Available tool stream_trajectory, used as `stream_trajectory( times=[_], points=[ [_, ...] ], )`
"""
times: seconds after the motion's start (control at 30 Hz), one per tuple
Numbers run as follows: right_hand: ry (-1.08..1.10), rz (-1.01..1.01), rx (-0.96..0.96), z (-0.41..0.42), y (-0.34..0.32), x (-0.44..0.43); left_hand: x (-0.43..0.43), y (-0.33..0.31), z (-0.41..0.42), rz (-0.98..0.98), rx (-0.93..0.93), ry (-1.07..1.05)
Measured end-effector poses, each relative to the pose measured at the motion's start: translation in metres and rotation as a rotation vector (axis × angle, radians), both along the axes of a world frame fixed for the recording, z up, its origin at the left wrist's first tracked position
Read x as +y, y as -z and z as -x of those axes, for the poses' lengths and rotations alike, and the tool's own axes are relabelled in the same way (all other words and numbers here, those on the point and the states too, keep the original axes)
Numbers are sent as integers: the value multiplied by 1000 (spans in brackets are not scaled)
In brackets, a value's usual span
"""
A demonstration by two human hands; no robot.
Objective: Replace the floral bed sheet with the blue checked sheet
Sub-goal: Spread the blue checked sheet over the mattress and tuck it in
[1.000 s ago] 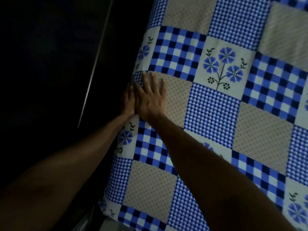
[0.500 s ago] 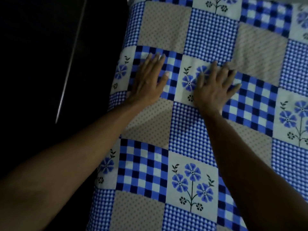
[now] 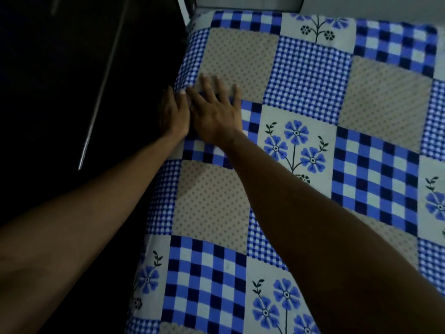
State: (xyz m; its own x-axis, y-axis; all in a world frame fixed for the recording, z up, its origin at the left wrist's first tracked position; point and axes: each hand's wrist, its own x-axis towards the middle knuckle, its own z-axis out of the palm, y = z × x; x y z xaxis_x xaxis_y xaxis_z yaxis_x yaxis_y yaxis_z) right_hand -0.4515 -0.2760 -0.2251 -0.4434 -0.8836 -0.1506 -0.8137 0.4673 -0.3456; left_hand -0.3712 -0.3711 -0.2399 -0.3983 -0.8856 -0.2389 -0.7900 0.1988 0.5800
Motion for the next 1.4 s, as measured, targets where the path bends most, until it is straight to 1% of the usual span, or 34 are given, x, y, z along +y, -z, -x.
stream_trajectory(
  times=[0.03, 0.07, 0.1, 0.13, 0.17, 0.2, 0.23, 0.3, 0.37, 0.4, 0.47, 0.6, 0.67, 0.77, 0.87, 0.97, 1.03, 1.1, 1.17, 1.2, 1.27, 1.33, 1.37, 1.4],
  points=[
    [-57, 47, -14, 11, -3, 4, 2, -5, 4, 85, 9, 25],
    [-67, 120, -32, 24, -7, 12, 6, -12, 9, 172, 36, 49],
    [-17, 212, -30, 38, -11, 22, 10, -19, 15, 242, 75, 76],
    [82, 299, 19, 54, -14, 36, 15, -24, 24, 290, 114, 124],
    [209, 345, 95, 71, -16, 51, 21, -27, 35, 326, 130, 203],
    [340, 338, 164, 91, -17, 68, 28, -29, 49, 368, 126, 315],
    [462, 282, 202, 112, -16, 86, 35, -29, 65, 414, 116, 449],
    [683, 101, 166, 149, -14, 113, 49, -26, 98, 467, 94, 694],
    [765, -36, 135, 170, -6, 121, 57, -17, 126, 495, -6, 826],
    [759, -61, 145, 174, -2, 116, 55, -11, 137, 510, -71, 836],
    [711, -41, 162, 174, 4, 95, 41, -1, 148, 543, -140, 765],
    [599, -15, 197, 168, 6, 41, -15, 2, 148, 559, -217, 467],
    [527, -4, 193, 160, 4, 9, -46, 3, 140, 468, -193, 338],
    [411, 32, 202, 142, 5, -45, -80, 11, 135, 218, -16, 156],
    [332, 5, 214, 128, 5, -86, -87, 21, 139, 161, 124, 112],
    [302, -13, 209, 122, 6, -104, -94, 23, 141, 27, 193, 28],
    [263, -31, 180, 124, 3, -104, -97, 22, 140, -17, 169, 3],
    [181, -21, 128, 129, -4, -95, -94, 20, 139, -15, 98, -15],
    [117, 70, 87, 131, -12, -75, -88, 12, 138, 26, 11, -64],
    [117, 137, 81, 131, -15, -58, -82, 5, 137, 89, -28, -84],
    [169, 251, 110, 136, -17, -11, -65, -7, 131, 315, -66, -70],
    [254, 297, 185, 150, -16, 42, -46, -17, 121, 564, 16, 22],
    [308, 291, 227, 164, -16, 74, -33, -21, 122, 636, 71, 93],
    [372, 268, 263, 181, -18, 106, -18, -25, 126, 664, 106, 180]
  ],
)
